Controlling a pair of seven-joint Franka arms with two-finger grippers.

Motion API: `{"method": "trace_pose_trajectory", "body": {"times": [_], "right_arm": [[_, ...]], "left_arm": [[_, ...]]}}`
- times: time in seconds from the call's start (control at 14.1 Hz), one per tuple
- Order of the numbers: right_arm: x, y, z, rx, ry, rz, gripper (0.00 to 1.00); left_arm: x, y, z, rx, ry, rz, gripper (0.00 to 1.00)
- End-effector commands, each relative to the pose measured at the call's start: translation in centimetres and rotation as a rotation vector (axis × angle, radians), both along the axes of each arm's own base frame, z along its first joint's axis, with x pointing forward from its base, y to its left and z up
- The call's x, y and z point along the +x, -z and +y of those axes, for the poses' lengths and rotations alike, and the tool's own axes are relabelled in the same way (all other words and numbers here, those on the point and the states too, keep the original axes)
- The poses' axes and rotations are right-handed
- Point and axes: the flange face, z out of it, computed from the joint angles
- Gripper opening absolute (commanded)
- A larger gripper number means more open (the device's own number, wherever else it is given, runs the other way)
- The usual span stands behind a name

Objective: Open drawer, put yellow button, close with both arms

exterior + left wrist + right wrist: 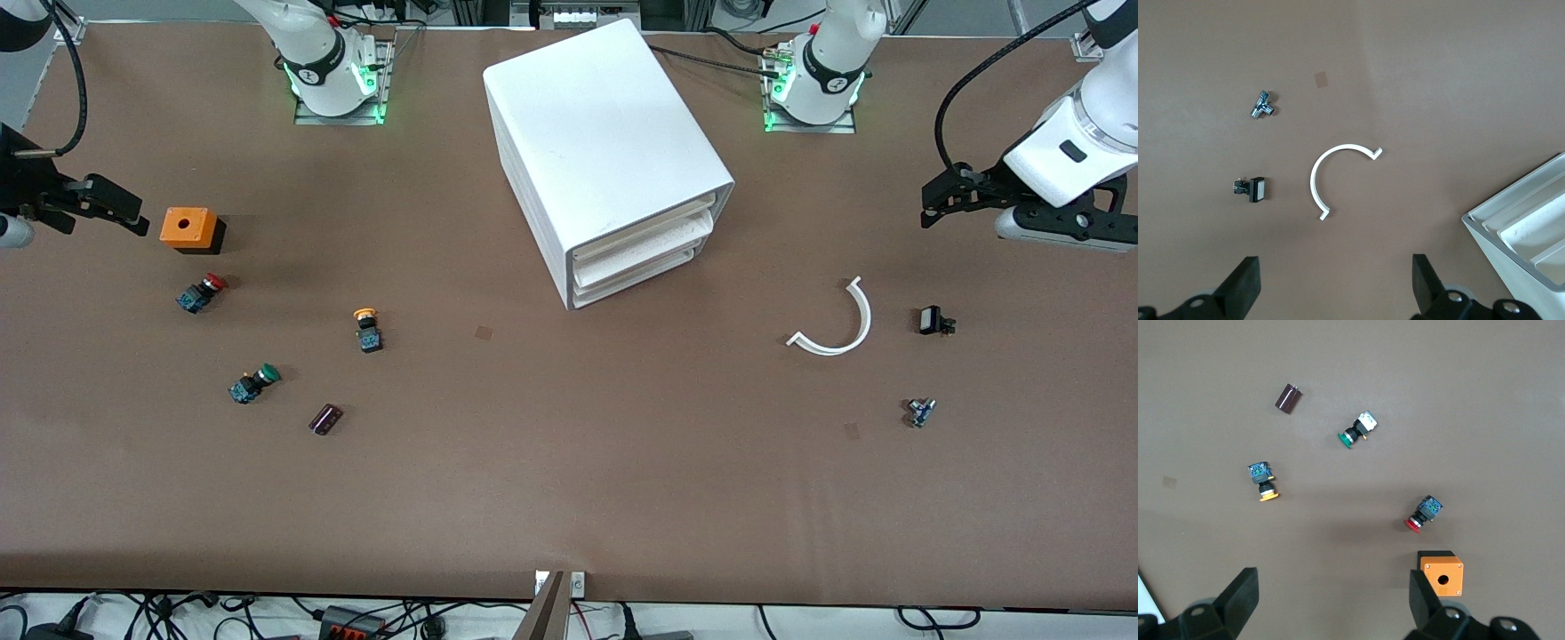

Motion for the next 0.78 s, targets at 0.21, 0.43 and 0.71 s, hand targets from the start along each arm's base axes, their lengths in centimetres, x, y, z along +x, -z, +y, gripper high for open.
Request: {"method": "trace_pose_trajectory", "body": {"times": [0.21, 0.43, 0.71], "right_arm": [[-0.1, 0.1, 0.1, -0.007, -0.004, -0.012, 1.0], [0.4, 0.8, 0.3, -0.004, -0.005, -0.004, 1.0], [2.0, 3.4, 3.2, -0.001, -0.053, 0.018, 1.0]], "left_arm": [[0.1, -0.7, 0.1, -0.01, 0.007, 0.005, 1.0], [0.1, -0.7, 0.1, -0.01, 0.005, 0.005, 1.0], [-0.2, -0.3, 0.1, -0.01, 0.009, 0.04, 1.0]]}}
